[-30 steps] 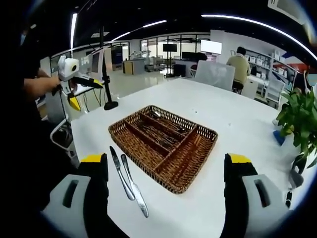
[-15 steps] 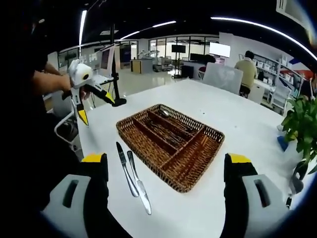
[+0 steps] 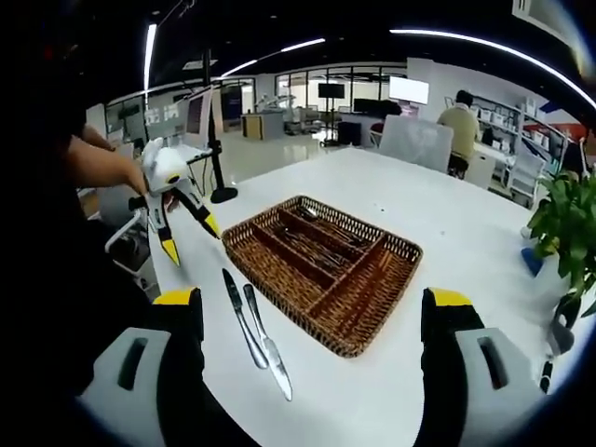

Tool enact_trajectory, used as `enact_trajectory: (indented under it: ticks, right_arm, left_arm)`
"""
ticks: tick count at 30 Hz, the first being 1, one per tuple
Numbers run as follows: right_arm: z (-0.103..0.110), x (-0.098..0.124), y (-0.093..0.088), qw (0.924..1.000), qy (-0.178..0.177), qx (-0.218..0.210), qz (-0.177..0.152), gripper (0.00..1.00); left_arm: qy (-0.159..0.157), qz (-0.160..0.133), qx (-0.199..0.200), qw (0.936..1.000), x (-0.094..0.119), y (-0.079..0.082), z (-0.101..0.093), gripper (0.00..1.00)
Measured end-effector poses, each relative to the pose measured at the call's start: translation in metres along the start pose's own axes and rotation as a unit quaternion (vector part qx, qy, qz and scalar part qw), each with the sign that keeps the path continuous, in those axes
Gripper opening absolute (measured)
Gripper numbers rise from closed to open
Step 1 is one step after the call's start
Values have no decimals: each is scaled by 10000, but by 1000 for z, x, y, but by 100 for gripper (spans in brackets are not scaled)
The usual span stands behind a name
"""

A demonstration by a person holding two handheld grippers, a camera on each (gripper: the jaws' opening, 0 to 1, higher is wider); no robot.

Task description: Arrange the knives, forks, and spoons in their matching storage slots by inserting each utensil handle-first until every utensil is classified and aligned in the correct compartment

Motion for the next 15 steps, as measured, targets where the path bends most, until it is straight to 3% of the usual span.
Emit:
enact_trajectory:
  ticks: [7, 15]
  right_arm:
    - [-1, 1, 1, 10000, -24, -27, -11, 100]
    - [-2, 6, -6, 9999, -112, -124, -10, 100]
  left_arm:
    - [-300, 301, 81, 9991, -36, -16, 4, 51]
    - [-417, 429, -43, 9982, -46, -23, 5, 44]
Point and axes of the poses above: the point that each gripper's makers call its tool centre point, and the gripper's own axes: x roughly backward along the fingers, z roughly to its left, y roughly out of its top, the point moved 4 cm from there along x, roughly backward along the fingers, and after that the axes turned 5 degrees about y, right-handed, at the moved point
